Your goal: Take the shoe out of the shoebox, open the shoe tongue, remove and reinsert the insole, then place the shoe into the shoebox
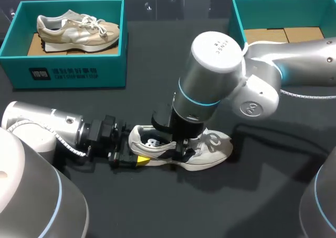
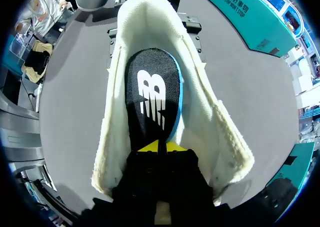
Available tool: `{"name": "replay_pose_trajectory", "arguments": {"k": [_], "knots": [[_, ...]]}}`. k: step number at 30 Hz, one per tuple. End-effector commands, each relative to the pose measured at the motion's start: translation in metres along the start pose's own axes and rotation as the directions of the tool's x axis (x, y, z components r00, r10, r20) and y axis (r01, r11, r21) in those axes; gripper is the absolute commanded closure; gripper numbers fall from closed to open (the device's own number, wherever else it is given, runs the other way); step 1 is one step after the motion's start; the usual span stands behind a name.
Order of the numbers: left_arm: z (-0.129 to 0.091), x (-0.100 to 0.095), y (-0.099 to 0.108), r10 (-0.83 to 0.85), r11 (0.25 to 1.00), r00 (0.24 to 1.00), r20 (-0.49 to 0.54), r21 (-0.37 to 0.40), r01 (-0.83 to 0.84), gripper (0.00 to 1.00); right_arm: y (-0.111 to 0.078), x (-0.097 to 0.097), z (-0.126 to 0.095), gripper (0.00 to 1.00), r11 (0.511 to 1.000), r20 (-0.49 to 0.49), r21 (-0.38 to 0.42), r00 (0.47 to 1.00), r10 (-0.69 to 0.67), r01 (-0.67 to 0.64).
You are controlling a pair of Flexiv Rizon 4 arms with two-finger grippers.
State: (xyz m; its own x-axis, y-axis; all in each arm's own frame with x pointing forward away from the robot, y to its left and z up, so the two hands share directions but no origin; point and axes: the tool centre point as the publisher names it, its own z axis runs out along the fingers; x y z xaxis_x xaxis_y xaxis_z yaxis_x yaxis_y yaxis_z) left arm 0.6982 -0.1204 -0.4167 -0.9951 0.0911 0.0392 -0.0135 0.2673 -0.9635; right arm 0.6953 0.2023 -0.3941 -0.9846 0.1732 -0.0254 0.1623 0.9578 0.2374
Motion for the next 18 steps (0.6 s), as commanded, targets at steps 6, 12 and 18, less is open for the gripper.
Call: {"name": "replay_pose_trajectory", "arguments": {"k": [6,12,18], "knots": [[0.000,-0.001,0.002,0.000,1.000,1.000,0.003,-0.001,0.000,1.00,-0.018,0.005,-0.037,1.00,0.984,0.147,-0.170,0.989,-0.028,0.053],[0.000,-0.001,0.002,0.000,1.000,1.000,0.003,-0.001,0.000,1.00,-0.020,0.001,-0.043,1.00,0.960,0.199,-0.261,0.979,-0.048,0.100],[0.000,-0.001,0.002,0.000,1.000,1.000,0.003,-0.001,0.000,1.00,-0.016,-0.005,-0.048,1.00,0.946,0.219,-0.289,0.972,-0.085,0.148]]}}
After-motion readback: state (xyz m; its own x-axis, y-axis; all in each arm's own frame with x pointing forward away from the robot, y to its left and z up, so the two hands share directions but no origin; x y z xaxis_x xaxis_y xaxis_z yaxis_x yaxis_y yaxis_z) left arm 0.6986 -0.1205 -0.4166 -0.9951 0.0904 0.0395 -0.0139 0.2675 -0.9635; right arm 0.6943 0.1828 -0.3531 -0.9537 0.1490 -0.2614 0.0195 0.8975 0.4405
